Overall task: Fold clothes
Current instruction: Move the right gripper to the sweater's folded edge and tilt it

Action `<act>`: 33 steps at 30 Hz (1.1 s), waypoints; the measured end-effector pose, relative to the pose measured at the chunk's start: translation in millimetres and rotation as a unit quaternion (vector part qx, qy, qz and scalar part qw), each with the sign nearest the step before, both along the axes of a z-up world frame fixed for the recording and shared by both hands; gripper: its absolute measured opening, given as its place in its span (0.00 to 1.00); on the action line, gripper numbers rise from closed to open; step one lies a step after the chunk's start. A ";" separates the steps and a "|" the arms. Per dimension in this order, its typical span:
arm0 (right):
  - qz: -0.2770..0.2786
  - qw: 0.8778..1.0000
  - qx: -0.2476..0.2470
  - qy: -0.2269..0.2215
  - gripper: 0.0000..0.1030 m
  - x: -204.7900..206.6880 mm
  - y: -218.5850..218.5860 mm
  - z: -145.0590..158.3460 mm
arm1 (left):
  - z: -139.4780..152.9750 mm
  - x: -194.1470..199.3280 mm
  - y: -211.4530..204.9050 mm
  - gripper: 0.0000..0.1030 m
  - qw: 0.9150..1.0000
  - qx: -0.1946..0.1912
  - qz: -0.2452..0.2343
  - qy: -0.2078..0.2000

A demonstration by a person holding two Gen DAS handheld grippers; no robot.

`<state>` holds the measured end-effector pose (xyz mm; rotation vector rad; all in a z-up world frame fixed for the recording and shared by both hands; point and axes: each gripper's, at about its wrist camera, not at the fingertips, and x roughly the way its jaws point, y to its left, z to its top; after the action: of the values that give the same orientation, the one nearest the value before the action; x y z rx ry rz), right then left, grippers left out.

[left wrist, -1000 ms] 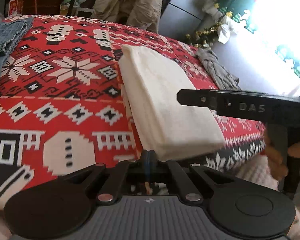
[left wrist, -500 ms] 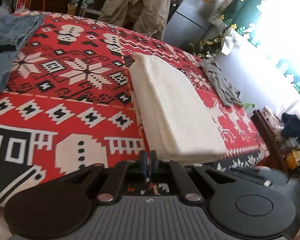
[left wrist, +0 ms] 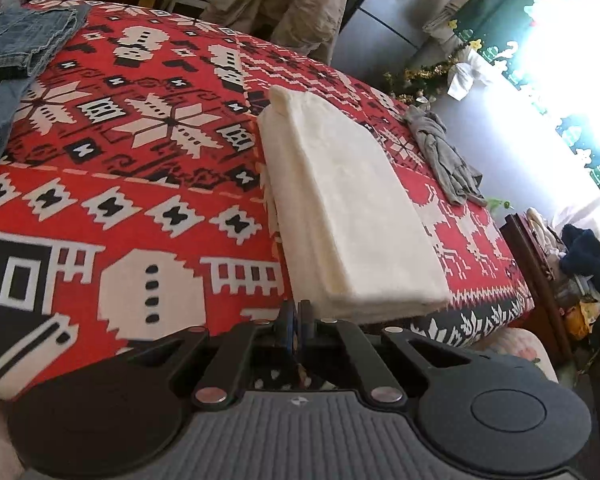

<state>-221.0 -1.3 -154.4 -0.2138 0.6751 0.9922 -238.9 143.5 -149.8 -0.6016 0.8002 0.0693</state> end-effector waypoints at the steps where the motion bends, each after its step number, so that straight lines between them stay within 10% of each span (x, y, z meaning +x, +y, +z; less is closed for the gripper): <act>1: 0.004 1.000 -0.002 -0.003 0.00 -1.8 -2.1 2.0 | 1.2 -2.5 0.0 0.00 1.000 -0.002 0.003 0.000; 7: -0.019 1.000 0.001 -0.019 0.01 -0.4 -28.7 19.1 | 22.1 -16.6 3.1 0.08 0.999 -0.005 0.028 -0.027; 12: -0.064 0.997 -0.013 -0.050 0.10 12.1 -62.7 33.0 | 37.2 -10.0 -2.5 0.36 0.999 0.001 0.020 -0.049; 23: -0.105 0.990 0.052 0.078 0.20 47.4 -86.3 29.4 | 13.4 8.6 2.9 0.07 0.998 -0.042 0.031 -0.024; 27: -0.120 0.968 0.120 0.184 0.21 62.5 -84.5 16.0 | 11.1 5.8 4.5 0.06 0.998 -0.053 0.039 -0.026; 33: -0.171 0.889 0.227 0.358 0.22 90.1 -87.9 -22.3 | 9.1 5.7 6.0 0.06 0.997 -0.063 0.044 -0.025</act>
<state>-131.0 -89.2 -176.7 0.7028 1.0775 0.8444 -233.2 149.6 -140.7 -0.7559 0.7326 0.0830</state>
